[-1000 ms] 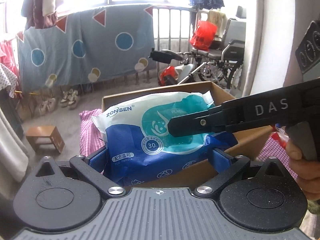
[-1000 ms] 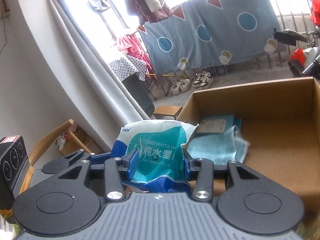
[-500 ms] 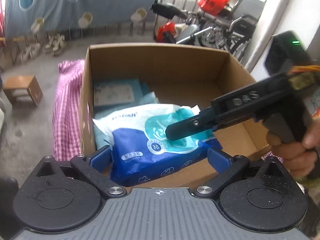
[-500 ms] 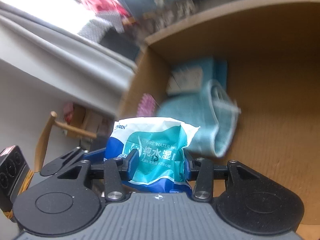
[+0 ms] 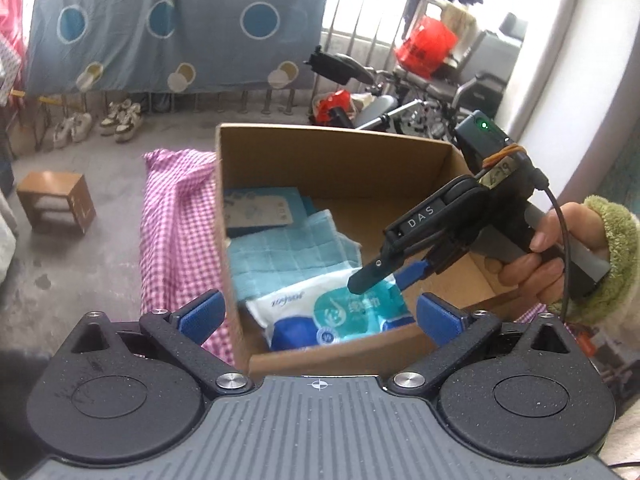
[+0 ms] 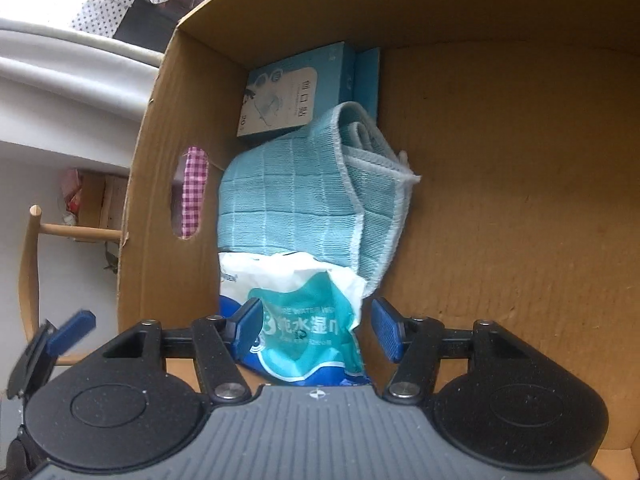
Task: Organize soft objects
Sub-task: 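Lift the wet-wipe pack and lower it into the cardboard box with the right gripper, then open the right gripper to release the wet-wipe pack and withdraw, then grasp the bamboo-stick package with the barcode from the stack with the right gripper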
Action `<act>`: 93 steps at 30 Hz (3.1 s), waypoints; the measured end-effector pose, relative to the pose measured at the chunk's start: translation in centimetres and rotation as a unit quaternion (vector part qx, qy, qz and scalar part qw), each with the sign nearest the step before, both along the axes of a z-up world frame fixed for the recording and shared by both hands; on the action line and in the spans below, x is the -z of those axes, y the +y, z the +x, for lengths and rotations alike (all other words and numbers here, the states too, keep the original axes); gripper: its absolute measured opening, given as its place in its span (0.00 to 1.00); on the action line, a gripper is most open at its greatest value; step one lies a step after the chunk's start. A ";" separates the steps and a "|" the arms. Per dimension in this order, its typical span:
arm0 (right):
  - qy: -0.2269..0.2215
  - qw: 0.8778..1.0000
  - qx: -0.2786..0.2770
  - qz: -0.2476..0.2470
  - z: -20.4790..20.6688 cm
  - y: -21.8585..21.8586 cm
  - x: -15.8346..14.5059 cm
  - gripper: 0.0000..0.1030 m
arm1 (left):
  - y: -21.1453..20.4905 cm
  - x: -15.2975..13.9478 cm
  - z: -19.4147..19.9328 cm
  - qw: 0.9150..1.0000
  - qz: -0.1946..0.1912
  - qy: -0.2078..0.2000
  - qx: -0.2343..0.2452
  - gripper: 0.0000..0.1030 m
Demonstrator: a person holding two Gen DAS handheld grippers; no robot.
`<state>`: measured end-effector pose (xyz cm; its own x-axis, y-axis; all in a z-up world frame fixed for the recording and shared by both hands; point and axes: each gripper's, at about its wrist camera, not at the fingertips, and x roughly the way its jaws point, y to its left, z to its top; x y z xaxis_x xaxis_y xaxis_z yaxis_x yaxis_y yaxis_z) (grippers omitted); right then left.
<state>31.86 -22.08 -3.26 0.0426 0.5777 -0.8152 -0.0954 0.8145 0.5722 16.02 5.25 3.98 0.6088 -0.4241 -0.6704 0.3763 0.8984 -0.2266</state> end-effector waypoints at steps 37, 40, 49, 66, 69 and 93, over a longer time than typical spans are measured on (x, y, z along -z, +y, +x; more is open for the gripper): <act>-0.331 0.937 0.059 -0.093 -16.5 -4.1 -12.8 1.00 | 4.0 0.4 -6.2 0.995 -0.043 -0.035 -0.088 1.00; -0.368 0.914 0.058 -0.158 -18.7 -3.1 -12.9 1.00 | 4.3 1.0 -6.5 0.995 -0.052 -0.015 -0.087 1.00; -0.442 0.884 0.039 -0.145 -23.2 -1.6 -13.0 1.00 | 5.2 2.8 -8.5 0.992 -0.108 -0.001 -0.067 1.00; -0.247 0.966 0.034 -0.075 -21.8 3.4 -2.9 0.51 | 1.1 8.4 -8.8 0.998 -0.047 0.048 0.000 0.91; -0.235 0.965 0.025 -0.114 -21.5 4.2 -2.2 0.42 | 0.7 8.9 -8.6 0.998 -0.040 0.050 0.004 0.80; -0.177 0.979 0.040 -0.088 -18.7 5.1 0.5 0.43 | 2.3 10.2 -7.8 0.995 -0.059 0.079 -0.013 0.81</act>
<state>13.13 -16.94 -3.75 0.3796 0.4132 -0.8278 -0.1945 0.9104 0.3652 8.22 7.57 -6.22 0.5112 -0.4915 -0.7051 0.3043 0.8707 -0.3863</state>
